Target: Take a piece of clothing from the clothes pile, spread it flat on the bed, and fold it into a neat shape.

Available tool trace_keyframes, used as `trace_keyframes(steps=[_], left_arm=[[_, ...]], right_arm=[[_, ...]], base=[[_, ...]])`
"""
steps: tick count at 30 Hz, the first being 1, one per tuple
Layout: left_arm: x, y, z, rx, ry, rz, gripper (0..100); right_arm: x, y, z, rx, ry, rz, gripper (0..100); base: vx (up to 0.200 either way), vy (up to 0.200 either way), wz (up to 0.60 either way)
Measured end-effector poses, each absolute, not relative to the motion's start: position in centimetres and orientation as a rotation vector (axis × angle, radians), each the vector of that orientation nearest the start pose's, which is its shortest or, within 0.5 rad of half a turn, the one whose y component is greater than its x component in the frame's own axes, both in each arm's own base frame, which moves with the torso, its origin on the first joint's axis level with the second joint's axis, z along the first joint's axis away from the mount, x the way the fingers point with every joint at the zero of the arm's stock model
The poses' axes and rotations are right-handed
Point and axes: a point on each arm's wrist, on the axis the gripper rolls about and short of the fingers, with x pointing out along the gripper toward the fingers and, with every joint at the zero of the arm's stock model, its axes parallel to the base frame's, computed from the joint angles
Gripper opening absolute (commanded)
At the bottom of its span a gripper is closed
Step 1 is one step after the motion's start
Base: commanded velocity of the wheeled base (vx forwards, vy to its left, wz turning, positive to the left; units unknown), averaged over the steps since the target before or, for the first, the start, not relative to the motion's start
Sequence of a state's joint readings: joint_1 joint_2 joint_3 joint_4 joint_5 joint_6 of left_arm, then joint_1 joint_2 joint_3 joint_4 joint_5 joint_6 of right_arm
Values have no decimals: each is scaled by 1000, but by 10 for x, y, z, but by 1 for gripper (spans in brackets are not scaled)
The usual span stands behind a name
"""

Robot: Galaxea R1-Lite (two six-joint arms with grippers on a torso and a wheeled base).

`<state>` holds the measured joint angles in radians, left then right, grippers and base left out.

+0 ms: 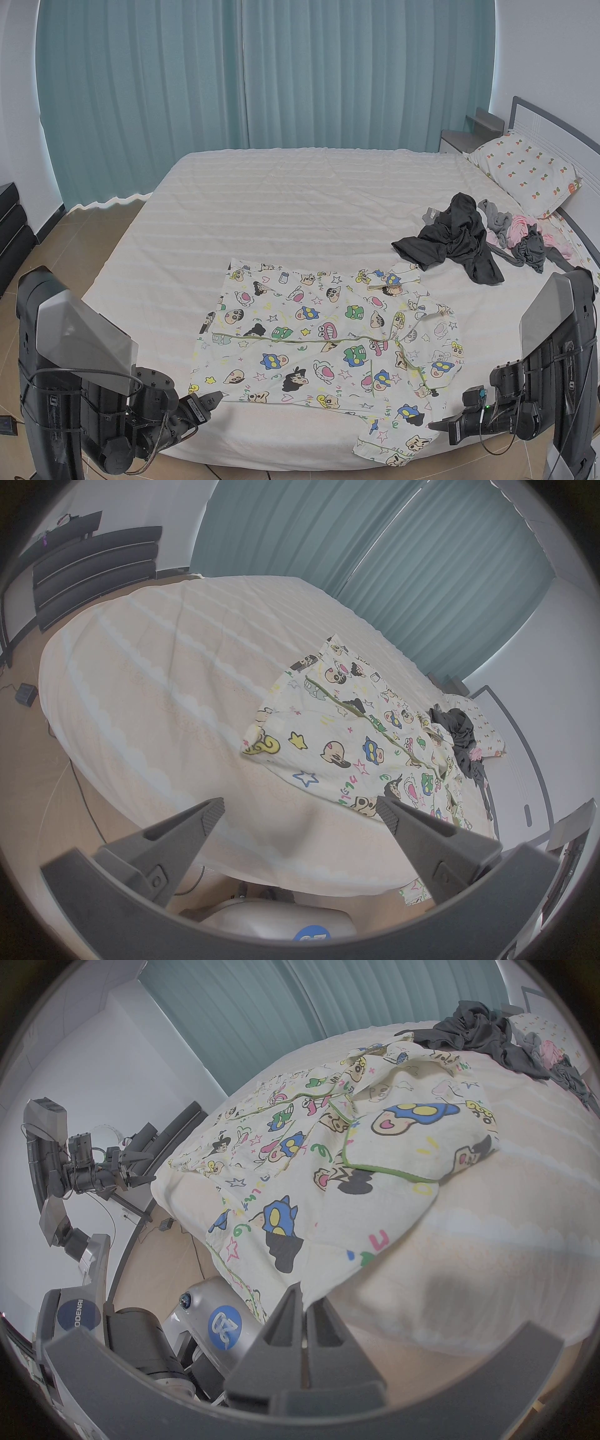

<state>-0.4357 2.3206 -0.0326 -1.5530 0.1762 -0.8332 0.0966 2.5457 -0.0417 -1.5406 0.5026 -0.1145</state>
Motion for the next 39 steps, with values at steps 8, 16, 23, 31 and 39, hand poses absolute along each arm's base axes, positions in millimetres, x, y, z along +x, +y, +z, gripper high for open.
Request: trace_keyframes(steps=[8,16,23,31,39], left_arm=[[205,-87,-39,-522,775,70,100],[234,-83,-30,-545,656,46,100],[262,-77,-26,-501,610,22,100],[264,-80,-37,-417,766,-53,100],[257,-89,-42,-385,805,-92,100]], right_arm=[[203,25,-77,68,927,600,0],[201,18,-77,56,936,588,0],[194,16,-76,40,1004,602,0],[194,16,-70,27,995,607,100],[194,16,-69,24,990,608,100]], base=[[0,0,0],[0,0,0],[0,0,0],[0,0,0],[0,0,0]])
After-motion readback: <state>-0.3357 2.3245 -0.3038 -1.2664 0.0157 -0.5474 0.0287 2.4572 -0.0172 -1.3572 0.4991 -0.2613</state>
